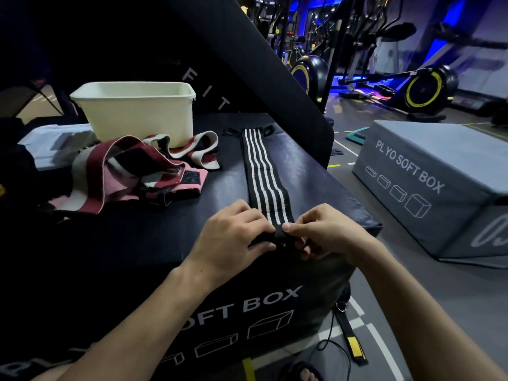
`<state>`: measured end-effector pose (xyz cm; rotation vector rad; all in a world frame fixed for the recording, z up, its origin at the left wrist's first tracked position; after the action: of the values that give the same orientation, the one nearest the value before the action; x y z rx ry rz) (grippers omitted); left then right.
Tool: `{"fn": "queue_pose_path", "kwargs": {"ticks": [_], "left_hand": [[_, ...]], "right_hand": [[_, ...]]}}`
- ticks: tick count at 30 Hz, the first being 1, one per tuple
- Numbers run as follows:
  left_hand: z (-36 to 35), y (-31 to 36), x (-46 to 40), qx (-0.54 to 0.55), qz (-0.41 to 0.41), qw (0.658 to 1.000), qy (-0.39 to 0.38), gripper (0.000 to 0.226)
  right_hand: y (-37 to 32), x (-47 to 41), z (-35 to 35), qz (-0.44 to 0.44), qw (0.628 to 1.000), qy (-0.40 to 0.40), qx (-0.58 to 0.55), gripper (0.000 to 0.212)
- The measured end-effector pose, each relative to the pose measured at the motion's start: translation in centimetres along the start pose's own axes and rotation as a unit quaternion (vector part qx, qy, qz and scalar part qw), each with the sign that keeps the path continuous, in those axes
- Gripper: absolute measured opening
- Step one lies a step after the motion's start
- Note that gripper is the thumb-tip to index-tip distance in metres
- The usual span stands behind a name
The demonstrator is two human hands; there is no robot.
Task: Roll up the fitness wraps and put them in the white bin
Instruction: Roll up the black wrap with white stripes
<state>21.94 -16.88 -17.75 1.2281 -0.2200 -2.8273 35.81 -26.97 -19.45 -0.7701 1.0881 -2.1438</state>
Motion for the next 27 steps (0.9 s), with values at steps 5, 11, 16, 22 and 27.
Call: {"fn": "queue_pose_path", "kwargs": {"ticks": [5,11,16,22,27], "left_hand": [[-0.2,-0.5,-0.1,0.026,0.014,0.999,0.017,0.025],[-0.6,-2.0,-0.5,0.113,0.106,0.988,-0.012,0.029],[-0.9,-3.2,-1.2,0.167,0.172,0.971,-0.024,0.008],[-1.5,-4.3,-1.7,0.239,0.205,0.947,-0.068,0.009],[-1.5,-4.7,-1.3,0.248,0.224,0.941,-0.052,0.006]], "right_hand": [[0.0,0.1,0.5,0.083,0.995,0.057,-0.013,0.033],[-2.2,1.4,1.2,0.382,0.904,0.138,0.137,0.006],[-1.8,0.8,0.9,0.372,0.908,0.090,0.169,0.024],[-2.3,0.3,0.8,0.401,0.887,0.117,0.198,0.016],[-2.3,0.0,0.5,0.398,0.884,0.121,0.213,0.019]]}}
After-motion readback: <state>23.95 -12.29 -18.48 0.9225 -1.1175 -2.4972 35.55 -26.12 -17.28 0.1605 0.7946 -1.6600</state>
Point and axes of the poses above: each hand's wrist, its own x-axis away from the middle knuckle, its own z-axis out of the back of the hand, y = z × x, the point moved 7 cm from there along -x, towards the middle knuckle, and after that the axes turned 7 degrees about y, right-handed, at the moved point
